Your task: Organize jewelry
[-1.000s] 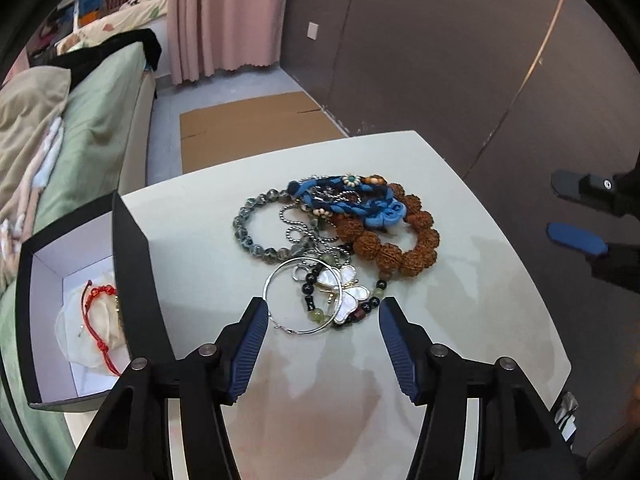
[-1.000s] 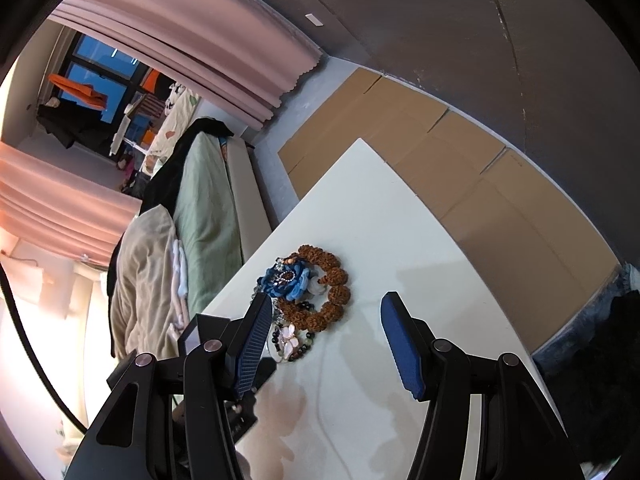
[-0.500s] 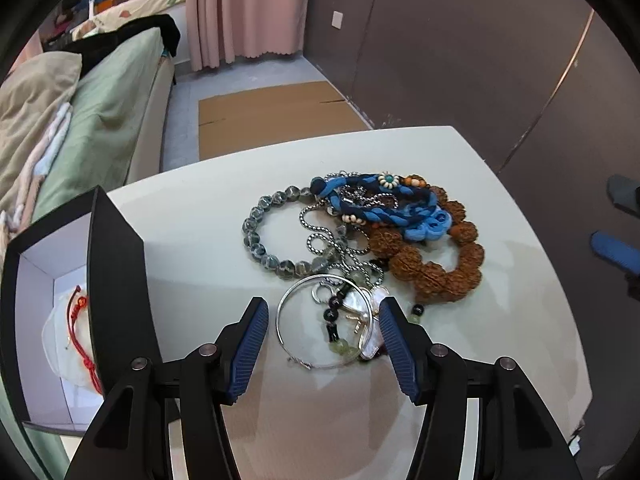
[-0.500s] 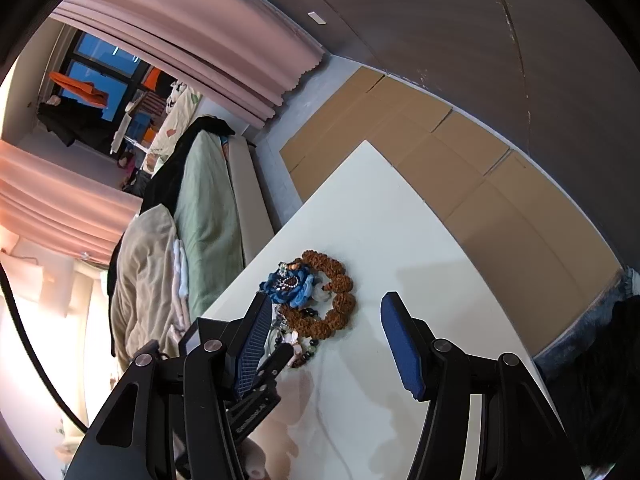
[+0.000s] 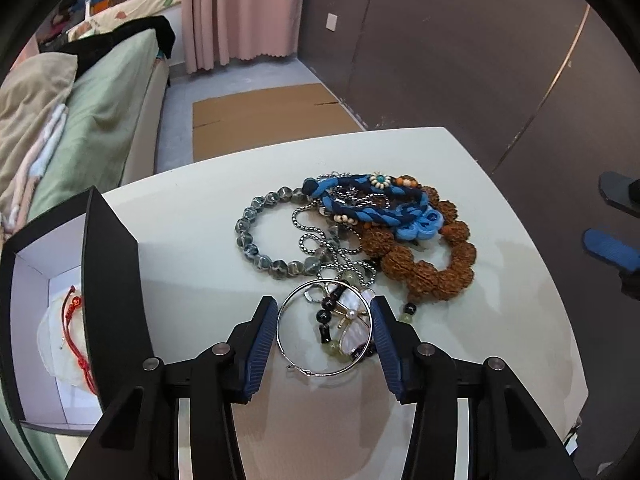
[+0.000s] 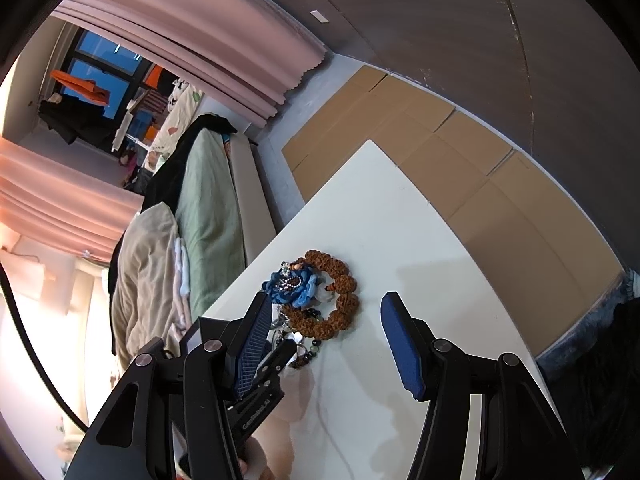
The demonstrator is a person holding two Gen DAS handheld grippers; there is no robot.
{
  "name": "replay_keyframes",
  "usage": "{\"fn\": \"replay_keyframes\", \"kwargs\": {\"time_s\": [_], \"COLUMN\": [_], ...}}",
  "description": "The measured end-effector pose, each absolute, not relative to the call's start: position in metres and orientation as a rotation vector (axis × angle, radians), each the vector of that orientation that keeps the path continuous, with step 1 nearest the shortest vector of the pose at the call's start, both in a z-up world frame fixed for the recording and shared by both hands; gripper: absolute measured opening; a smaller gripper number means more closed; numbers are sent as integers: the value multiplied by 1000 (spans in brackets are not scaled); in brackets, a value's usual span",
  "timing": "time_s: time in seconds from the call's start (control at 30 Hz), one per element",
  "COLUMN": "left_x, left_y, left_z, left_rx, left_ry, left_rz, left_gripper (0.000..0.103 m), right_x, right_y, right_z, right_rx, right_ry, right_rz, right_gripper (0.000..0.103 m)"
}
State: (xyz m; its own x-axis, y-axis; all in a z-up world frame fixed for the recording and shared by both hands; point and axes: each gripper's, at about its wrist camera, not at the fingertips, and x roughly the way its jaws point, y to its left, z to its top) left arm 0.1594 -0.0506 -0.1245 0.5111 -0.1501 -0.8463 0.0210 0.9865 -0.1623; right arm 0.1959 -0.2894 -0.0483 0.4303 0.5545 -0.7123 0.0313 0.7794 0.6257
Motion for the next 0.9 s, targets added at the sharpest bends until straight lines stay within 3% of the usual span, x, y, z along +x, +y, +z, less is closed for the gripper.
{"fn": "replay_keyframes", "kwargs": {"time_s": [0.53, 0.67, 0.9], "left_x": [137, 137, 136], "left_y": [-20, -10, 12], "left_z": [-77, -67, -58], "left_rx": [-236, -260, -306], "left_ry": [897, 860, 823], "left_rz": [-89, -84, -68], "left_gripper": [49, 49, 49], "right_x": [198, 206, 223], "right_y": [-256, -235, -212], "right_z": [-60, -72, -97], "right_rx": [582, 593, 594], "right_ry": [1112, 1145, 1206], "right_rz": [423, 460, 435], "right_gripper": [59, 47, 39]}}
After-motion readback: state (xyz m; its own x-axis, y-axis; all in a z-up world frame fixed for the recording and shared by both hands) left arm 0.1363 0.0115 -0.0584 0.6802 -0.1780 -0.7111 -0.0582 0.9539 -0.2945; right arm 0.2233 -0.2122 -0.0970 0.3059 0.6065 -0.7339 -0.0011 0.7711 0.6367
